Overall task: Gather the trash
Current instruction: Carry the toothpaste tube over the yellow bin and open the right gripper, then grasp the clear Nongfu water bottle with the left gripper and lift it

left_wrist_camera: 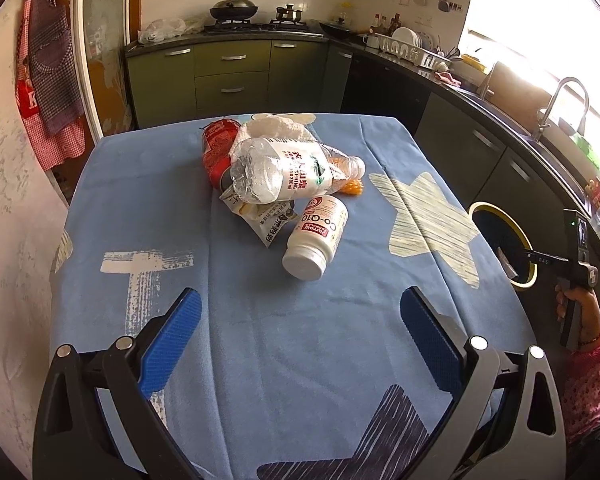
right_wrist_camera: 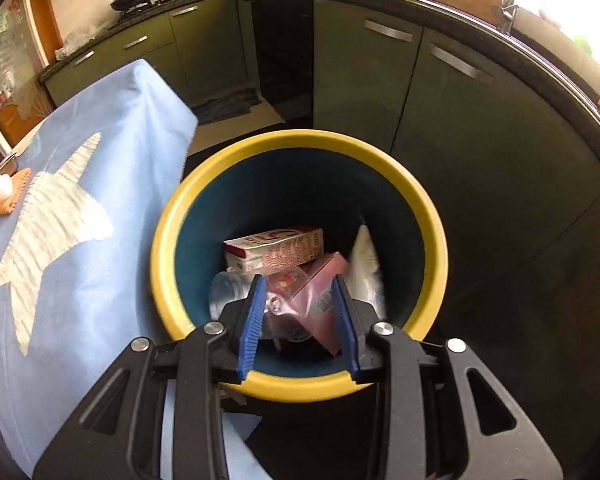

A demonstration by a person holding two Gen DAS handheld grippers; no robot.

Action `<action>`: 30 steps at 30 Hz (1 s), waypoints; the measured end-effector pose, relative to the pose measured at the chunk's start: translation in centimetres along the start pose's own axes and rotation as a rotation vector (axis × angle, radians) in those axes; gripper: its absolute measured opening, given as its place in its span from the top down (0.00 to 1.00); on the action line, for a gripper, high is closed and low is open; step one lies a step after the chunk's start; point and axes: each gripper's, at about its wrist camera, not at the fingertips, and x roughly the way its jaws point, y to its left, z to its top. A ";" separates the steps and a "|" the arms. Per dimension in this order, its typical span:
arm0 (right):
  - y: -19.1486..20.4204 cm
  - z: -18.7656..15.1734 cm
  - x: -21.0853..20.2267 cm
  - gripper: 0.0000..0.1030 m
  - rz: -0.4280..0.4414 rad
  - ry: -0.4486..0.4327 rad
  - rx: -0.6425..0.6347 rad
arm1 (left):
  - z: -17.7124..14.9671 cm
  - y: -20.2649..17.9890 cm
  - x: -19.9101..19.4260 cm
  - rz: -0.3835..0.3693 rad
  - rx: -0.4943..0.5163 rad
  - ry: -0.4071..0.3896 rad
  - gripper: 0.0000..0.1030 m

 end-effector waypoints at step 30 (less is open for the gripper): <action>7.7 -0.8 -1.9 0.59 0.094 0.013 -0.130 | 11.6 -2.2 10.3 -0.140 0.905 0.194 0.15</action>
